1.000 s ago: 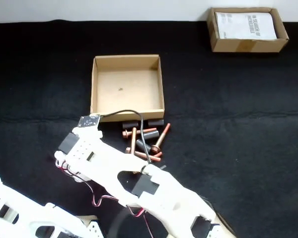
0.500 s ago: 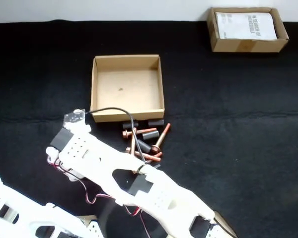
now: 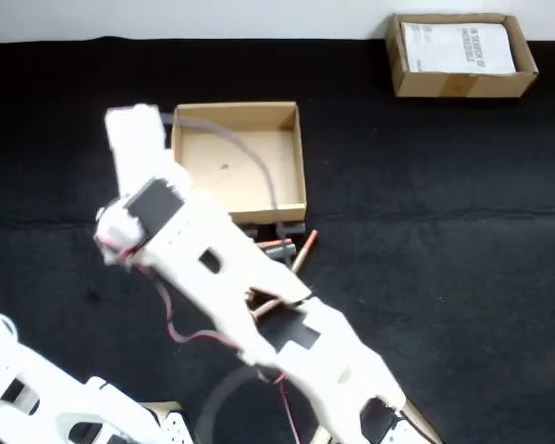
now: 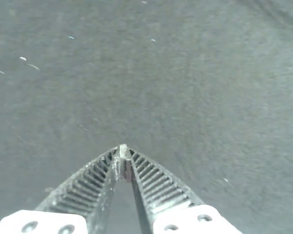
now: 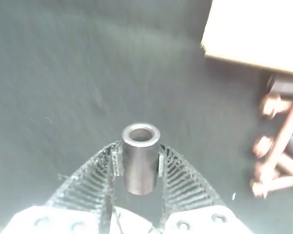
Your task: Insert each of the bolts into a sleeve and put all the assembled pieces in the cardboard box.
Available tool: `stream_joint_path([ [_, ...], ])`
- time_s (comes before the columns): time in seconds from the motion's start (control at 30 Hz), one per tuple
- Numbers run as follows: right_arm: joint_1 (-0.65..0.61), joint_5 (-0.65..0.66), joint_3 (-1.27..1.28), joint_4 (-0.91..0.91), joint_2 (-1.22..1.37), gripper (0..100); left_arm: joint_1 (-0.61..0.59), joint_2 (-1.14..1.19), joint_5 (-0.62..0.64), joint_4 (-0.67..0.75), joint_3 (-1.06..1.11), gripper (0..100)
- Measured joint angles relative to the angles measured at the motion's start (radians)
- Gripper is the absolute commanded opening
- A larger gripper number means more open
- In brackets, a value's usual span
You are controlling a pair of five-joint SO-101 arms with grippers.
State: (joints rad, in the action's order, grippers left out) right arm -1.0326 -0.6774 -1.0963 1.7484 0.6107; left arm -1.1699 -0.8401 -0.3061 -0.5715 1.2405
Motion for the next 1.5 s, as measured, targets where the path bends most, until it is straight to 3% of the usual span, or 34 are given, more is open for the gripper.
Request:
stream_joint_path([
  [0.17, 0.144, 0.049, -0.129, 0.002, -0.074, 0.7, 0.087, 0.000, 0.083, 0.000, 0.002, 1],
  [0.37, 0.232, 0.344, -0.176, 0.003, -0.210, 0.7, 0.199, 0.000, 0.184, -0.044, -0.003, 1],
  [0.47, 0.258, 0.414, -0.198, 0.003, -0.282, 0.7, 0.249, 0.000, 0.215, -0.175, -0.051, 1],
  [0.73, 0.267, 0.434, -0.141, 0.005, -0.600, 0.7, 0.493, 0.000, 0.224, -0.657, -0.262, 1],
  [0.9, 0.267, 0.434, 0.150, 0.006, -0.876, 0.7, 0.701, 0.000, 0.338, -0.792, -0.371, 1],
  [1.2, 0.276, 0.436, 0.954, 0.006, -1.321, 0.7, 1.022, 0.000, 0.628, -0.798, -0.407, 1],
  [1.33, 0.379, 0.436, 1.246, -0.048, -1.422, 0.7, 1.076, 0.000, 0.686, -0.798, -0.407, 1],
  [1.5, 0.588, 0.436, 1.560, -0.290, -1.499, 0.7, 1.145, 0.000, 0.755, -0.792, -0.407, 1],
])
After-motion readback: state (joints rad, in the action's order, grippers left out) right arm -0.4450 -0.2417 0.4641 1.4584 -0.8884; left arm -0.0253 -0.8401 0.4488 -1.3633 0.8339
